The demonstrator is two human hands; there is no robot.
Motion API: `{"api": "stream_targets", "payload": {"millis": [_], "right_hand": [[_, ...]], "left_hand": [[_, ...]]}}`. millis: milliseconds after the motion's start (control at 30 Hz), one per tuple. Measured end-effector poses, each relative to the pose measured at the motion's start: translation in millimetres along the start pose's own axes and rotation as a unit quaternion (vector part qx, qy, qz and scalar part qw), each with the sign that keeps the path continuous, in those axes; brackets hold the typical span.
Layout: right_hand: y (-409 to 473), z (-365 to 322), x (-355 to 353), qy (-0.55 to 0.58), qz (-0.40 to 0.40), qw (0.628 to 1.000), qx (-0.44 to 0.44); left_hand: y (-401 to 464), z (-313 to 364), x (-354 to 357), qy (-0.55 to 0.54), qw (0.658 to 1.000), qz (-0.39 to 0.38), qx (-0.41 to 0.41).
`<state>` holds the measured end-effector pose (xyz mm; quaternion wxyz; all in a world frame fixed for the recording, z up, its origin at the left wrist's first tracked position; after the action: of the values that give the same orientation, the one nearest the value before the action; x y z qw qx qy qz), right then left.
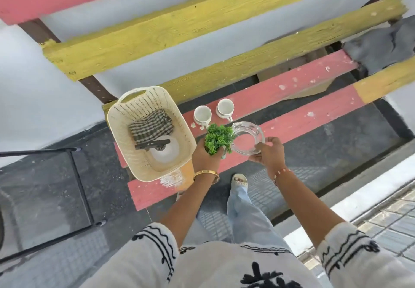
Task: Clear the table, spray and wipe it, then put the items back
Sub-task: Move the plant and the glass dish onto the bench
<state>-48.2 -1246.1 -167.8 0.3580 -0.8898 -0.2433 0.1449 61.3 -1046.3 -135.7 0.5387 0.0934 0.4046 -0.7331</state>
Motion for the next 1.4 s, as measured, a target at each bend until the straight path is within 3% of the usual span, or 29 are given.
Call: {"api": "stream_targets", "payload": {"millis": [267,567,867,1133,1400], "right_hand": [[89.1,27.4,-12.5,-0.158,-0.046,0.986,0.026],[145.5,65.6,2.1,-0.287,-0.087,0.954,-0.004],[150.1,80.6,10.7,-0.367,-0.099,0.924,-0.028],[137.0,74.1,5.1,-0.378,-0.09,0.921,-0.016],[72.2,36.5,36.5,-0.483,-0.158,0.848,-0.152]], "left_hand": [[25.0,-41.5,80.4,0.046,0.993,0.045,-0.101],[52.4,-80.0,110.4,0.077,0.991,0.076,-0.08],[46.8,-92.6,116.4,0.149,0.988,0.015,-0.02],[43.7,-87.8,120.6,0.185,0.982,-0.043,0.013],[21.0,-87.8,111.0,0.214,0.967,-0.139,0.01]]}}
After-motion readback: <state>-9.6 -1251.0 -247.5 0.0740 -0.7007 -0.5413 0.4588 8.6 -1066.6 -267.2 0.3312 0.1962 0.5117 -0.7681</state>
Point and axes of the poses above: each hand's wrist, its own y-axis towards the middle knuckle, its own x-axis out of the palm, z = x × y, the point moved 10 cm from there along y, towards the middle knuckle, and after that the axes turned 15 degrees about y, right-handed, at the moved point
